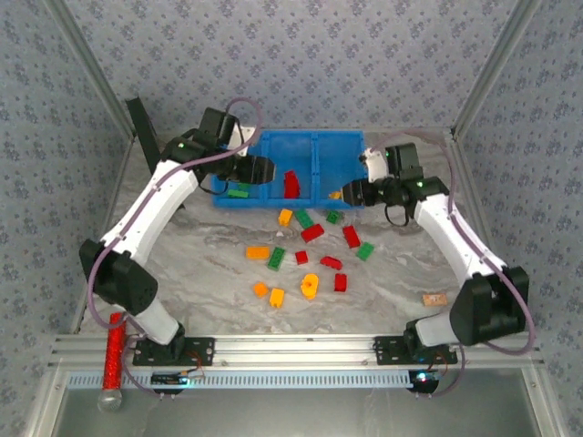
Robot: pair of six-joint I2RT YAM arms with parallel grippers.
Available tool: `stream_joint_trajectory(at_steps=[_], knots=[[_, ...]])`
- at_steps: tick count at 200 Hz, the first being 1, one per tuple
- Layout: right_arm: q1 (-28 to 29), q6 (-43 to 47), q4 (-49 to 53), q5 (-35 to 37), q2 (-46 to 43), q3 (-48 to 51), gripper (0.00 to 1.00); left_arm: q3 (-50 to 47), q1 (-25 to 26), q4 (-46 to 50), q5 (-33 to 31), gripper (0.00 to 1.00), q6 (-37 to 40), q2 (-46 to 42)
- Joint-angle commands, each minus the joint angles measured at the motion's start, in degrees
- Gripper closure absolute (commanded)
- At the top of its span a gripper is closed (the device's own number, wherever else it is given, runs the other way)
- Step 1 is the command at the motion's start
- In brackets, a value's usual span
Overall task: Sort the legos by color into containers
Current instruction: Place the lego in the container.
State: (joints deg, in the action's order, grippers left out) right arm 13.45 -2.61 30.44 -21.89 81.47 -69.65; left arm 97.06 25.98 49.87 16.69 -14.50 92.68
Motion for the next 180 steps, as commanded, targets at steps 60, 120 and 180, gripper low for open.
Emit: stream_joint_trajectory(at_steps=[60, 120, 180], knots=[[1.0, -1.3, 6.1, 8.7, 23.4, -23.1, 0.84, -13.3, 0.2, 1.4, 2.5, 0.31, -3.7, -13.0], [5.4, 7.6, 13.4, 20.7, 36.9, -36.6, 0.84, -20.4, 0.2, 1.5, 1.9, 0.31, -5.5, -17.5], [7.0, 13.6, 19.1, 27.3, 45.3, -43.6, 0.84, -21.7, 0.2, 2.1, 2.2, 0.31, -6.2, -19.0]])
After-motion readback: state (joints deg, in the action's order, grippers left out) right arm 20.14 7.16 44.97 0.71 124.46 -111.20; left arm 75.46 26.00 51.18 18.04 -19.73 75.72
